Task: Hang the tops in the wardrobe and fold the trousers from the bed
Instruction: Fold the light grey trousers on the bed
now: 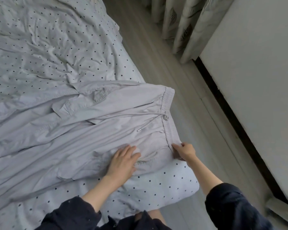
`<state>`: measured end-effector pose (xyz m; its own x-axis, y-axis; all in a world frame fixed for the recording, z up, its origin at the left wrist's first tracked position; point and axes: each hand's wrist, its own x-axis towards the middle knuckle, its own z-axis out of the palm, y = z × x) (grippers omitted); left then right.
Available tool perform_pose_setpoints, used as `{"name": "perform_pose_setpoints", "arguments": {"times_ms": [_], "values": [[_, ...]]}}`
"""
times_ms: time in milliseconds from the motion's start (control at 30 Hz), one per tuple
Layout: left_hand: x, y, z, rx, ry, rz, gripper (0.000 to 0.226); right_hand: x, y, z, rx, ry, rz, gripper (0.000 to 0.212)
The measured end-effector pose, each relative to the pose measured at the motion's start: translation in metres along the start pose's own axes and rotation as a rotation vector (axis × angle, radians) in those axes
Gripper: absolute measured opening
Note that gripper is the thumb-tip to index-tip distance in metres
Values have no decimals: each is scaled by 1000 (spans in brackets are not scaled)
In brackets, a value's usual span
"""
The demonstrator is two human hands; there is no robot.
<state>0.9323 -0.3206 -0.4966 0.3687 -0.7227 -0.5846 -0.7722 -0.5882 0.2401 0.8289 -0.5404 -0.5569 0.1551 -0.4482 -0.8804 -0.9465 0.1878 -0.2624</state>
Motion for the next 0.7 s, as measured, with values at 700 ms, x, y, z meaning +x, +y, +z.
{"name": "perform_pose_setpoints", "arguments": {"times_ms": [700], "values": [[-62,-16,45,-162,82,-138,56,-73,18,61,-460,276,-478,28]]}}
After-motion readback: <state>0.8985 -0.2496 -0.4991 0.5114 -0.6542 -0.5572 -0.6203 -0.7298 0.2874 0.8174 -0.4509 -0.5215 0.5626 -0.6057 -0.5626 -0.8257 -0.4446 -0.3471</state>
